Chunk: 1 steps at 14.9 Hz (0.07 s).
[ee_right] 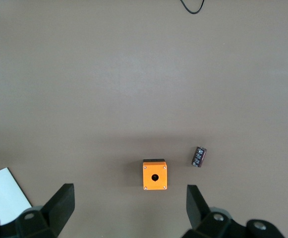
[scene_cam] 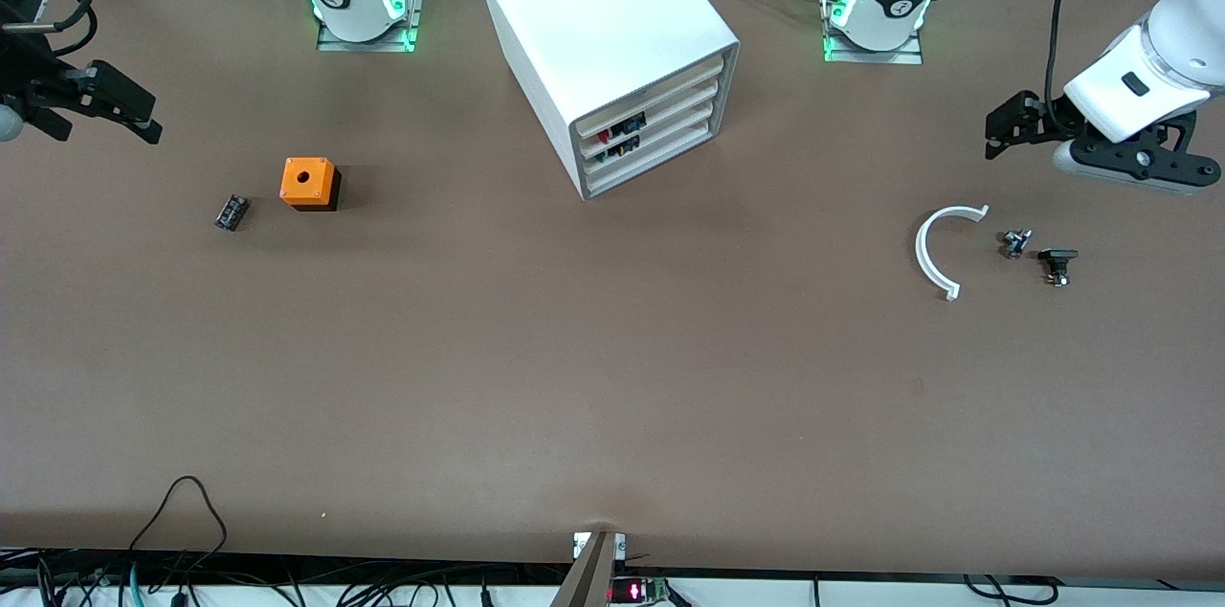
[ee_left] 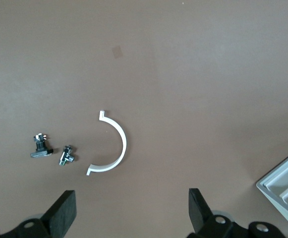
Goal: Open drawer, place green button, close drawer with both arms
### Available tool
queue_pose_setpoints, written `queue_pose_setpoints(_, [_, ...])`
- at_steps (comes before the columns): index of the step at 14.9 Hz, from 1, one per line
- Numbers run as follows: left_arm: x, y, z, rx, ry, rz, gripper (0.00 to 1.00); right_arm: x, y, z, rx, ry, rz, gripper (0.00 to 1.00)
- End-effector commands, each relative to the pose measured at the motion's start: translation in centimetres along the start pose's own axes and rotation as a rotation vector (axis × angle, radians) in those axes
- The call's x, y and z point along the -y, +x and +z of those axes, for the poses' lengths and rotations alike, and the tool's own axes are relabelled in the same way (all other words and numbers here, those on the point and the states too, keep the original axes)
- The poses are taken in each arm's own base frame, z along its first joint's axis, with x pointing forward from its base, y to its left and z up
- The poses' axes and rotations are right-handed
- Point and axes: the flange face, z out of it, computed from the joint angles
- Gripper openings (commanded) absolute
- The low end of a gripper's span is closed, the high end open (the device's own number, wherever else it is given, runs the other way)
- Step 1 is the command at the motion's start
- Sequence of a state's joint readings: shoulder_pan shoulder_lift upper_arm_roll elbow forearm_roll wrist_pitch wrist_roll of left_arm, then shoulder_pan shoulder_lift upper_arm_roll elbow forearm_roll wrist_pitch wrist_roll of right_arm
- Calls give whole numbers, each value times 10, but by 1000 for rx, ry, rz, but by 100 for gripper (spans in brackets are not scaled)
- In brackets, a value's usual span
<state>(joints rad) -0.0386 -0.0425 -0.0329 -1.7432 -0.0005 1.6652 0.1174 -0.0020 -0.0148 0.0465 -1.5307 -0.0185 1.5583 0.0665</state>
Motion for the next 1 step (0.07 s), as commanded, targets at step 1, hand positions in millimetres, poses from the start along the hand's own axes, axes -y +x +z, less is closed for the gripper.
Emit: queue_pose_setpoints(1, [1, 9, -5, -12, 10, -28, 100, -4, 2, -5, -7, 14, -13, 100])
